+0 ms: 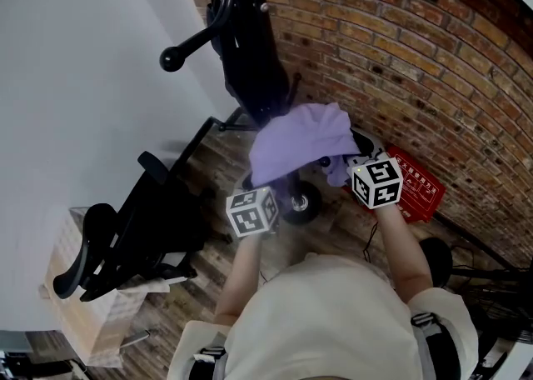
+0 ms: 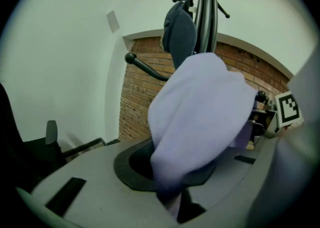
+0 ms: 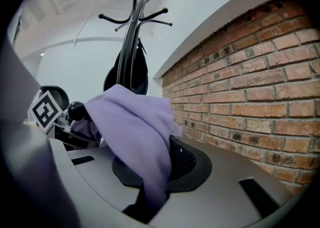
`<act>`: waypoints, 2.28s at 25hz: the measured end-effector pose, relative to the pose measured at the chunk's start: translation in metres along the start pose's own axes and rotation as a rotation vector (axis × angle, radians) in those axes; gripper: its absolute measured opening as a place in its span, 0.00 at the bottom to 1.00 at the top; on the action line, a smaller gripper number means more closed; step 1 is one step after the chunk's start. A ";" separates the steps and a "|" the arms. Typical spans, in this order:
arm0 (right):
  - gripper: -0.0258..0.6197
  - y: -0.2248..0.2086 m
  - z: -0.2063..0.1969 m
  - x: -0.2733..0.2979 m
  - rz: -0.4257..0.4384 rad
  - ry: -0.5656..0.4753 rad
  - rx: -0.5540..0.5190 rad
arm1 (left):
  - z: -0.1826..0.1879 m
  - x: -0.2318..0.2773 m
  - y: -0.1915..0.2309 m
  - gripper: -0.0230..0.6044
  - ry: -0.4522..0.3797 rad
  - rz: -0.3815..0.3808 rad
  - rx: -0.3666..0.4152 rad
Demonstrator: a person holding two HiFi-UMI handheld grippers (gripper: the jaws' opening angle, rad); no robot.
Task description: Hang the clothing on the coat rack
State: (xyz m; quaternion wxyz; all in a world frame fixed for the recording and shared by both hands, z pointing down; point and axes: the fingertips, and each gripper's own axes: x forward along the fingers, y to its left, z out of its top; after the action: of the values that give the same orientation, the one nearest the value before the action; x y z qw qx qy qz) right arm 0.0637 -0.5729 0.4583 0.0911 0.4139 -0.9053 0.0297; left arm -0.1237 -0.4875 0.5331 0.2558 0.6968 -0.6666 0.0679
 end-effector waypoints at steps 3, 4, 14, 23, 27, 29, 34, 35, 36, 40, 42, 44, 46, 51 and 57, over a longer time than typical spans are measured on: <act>0.11 0.007 -0.016 0.002 0.016 0.027 0.010 | -0.017 0.009 -0.006 0.13 0.034 -0.021 0.021; 0.11 0.010 -0.021 0.003 0.023 0.036 0.011 | -0.023 0.011 -0.009 0.13 0.047 -0.031 0.025; 0.11 0.049 -0.059 0.007 0.100 0.093 0.015 | -0.067 0.030 -0.051 0.14 0.140 -0.130 0.079; 0.11 0.084 -0.072 0.001 0.141 0.086 0.066 | -0.084 0.032 -0.081 0.15 0.150 -0.184 0.124; 0.11 0.083 -0.072 0.000 0.133 0.089 0.068 | -0.083 0.030 -0.080 0.15 0.153 -0.179 0.127; 0.12 0.081 -0.071 -0.001 0.127 0.090 0.065 | -0.082 0.028 -0.077 0.15 0.155 -0.170 0.131; 0.16 0.072 -0.069 -0.008 0.093 0.086 0.074 | -0.086 0.028 -0.074 0.22 0.157 -0.174 0.139; 0.17 0.071 -0.069 -0.010 0.084 0.087 0.068 | -0.087 0.027 -0.075 0.27 0.156 -0.180 0.136; 0.18 0.070 -0.069 -0.013 0.076 0.087 0.059 | -0.087 0.026 -0.074 0.32 0.156 -0.182 0.132; 0.24 0.064 -0.067 -0.027 0.043 0.086 0.028 | -0.086 0.017 -0.068 0.45 0.137 -0.153 0.130; 0.25 0.061 -0.066 -0.035 0.019 0.087 0.019 | -0.087 0.012 -0.064 0.48 0.126 -0.142 0.137; 0.25 0.059 -0.065 -0.044 -0.005 0.087 0.021 | -0.087 0.005 -0.061 0.49 0.118 -0.133 0.136; 0.25 0.059 -0.066 -0.053 -0.026 0.089 0.031 | -0.086 -0.004 -0.055 0.49 0.112 -0.116 0.133; 0.25 0.069 -0.068 -0.078 -0.069 0.088 0.046 | -0.088 -0.030 -0.046 0.49 0.102 -0.095 0.138; 0.25 0.102 -0.065 -0.106 -0.093 0.069 0.060 | -0.086 -0.071 -0.039 0.49 0.077 -0.123 0.136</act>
State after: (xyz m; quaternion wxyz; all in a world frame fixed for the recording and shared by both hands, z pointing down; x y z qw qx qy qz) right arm 0.0635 -0.4191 0.5041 0.1112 0.4567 -0.8801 0.0668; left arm -0.0718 -0.3866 0.5661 0.2370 0.7490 -0.6062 0.1238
